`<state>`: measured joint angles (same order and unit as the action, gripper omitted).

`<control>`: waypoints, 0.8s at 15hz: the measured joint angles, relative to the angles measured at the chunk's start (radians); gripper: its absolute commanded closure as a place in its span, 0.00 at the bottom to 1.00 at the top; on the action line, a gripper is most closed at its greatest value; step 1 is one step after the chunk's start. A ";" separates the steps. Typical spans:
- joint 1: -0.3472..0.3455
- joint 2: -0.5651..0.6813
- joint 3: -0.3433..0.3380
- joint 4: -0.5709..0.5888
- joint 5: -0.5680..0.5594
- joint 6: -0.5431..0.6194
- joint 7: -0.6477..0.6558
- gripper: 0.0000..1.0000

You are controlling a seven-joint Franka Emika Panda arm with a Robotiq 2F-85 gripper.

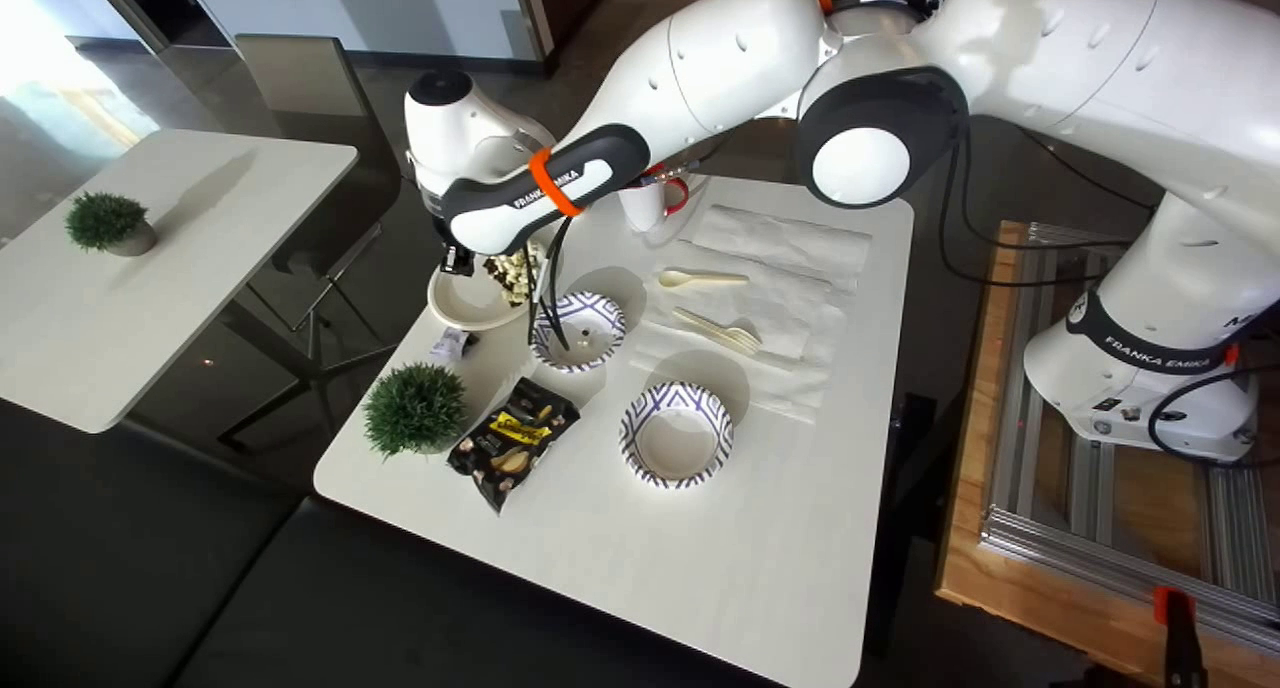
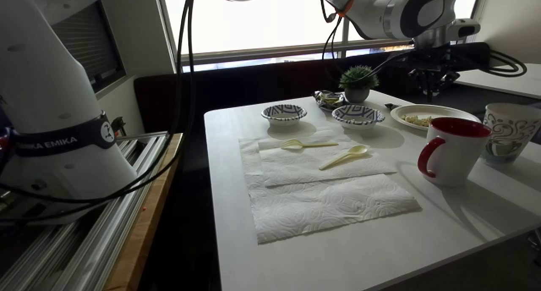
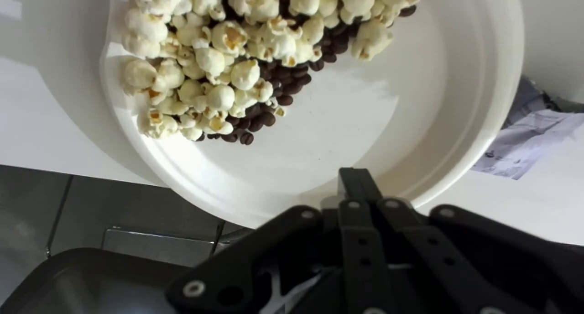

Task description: Move the white plate forwards.

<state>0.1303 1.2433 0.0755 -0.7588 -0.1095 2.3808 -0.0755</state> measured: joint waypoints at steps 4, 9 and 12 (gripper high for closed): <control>0.000 0.047 0.009 0.056 0.007 0.024 -0.018 0.98; -0.006 0.092 0.020 0.110 0.011 0.033 -0.025 0.98; -0.010 0.100 0.029 0.123 0.011 0.033 -0.032 0.98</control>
<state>0.1203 1.3433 0.1044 -0.6357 -0.0985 2.4143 -0.1075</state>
